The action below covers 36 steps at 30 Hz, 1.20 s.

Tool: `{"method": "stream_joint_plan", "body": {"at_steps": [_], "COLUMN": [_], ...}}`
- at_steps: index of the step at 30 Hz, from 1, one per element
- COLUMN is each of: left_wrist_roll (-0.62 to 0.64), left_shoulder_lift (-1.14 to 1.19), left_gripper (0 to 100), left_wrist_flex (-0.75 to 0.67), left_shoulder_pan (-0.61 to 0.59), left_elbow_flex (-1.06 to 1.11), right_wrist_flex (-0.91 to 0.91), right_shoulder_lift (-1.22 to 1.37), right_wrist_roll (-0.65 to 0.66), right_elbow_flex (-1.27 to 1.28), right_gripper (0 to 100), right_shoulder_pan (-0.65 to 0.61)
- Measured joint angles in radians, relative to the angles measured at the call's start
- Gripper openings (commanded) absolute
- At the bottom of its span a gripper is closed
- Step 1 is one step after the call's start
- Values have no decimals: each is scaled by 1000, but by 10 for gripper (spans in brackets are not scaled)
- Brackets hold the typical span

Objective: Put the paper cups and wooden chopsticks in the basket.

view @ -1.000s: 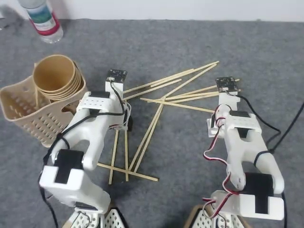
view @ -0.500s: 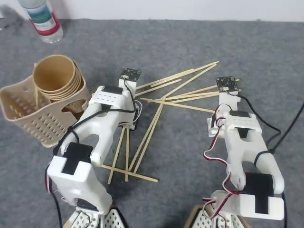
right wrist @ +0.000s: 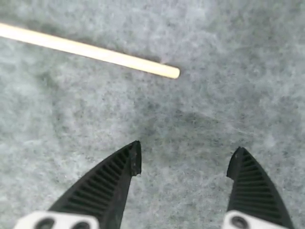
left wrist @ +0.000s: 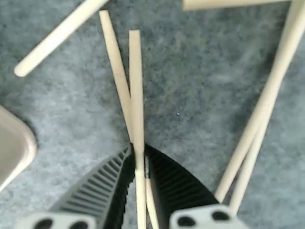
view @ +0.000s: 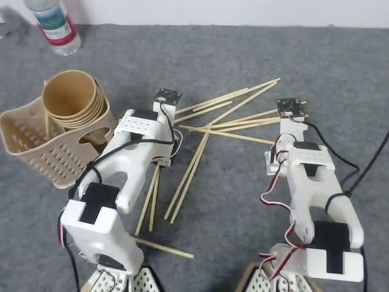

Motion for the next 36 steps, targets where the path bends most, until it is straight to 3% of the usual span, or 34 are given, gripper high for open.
{"method": "stream_joint_plan", "body": {"at_steps": [10,15,22,27,36], "left_wrist_roll": [-51,-55,-72,-144,-161], "left_shoulder_lift": [2,2,2,2,2], "left_gripper": [21,118,8,11,10], "left_wrist_flex": [8,26,48,48,80], "left_shoulder_pan": [69,84,78,98,98], "left_elbow_flex": [-18,-23,-25,-25,-89], "right_wrist_flex": [0,0,0,0,0], "right_shoulder_lift": [0,0,0,0,0], "right_wrist_roll": [0,0,0,0,0], "right_elbow_flex": [0,0,0,0,0], "right_gripper": [299,299,299,299,299], "right_shoulder_pan": [0,0,-21,-17,-20]}}
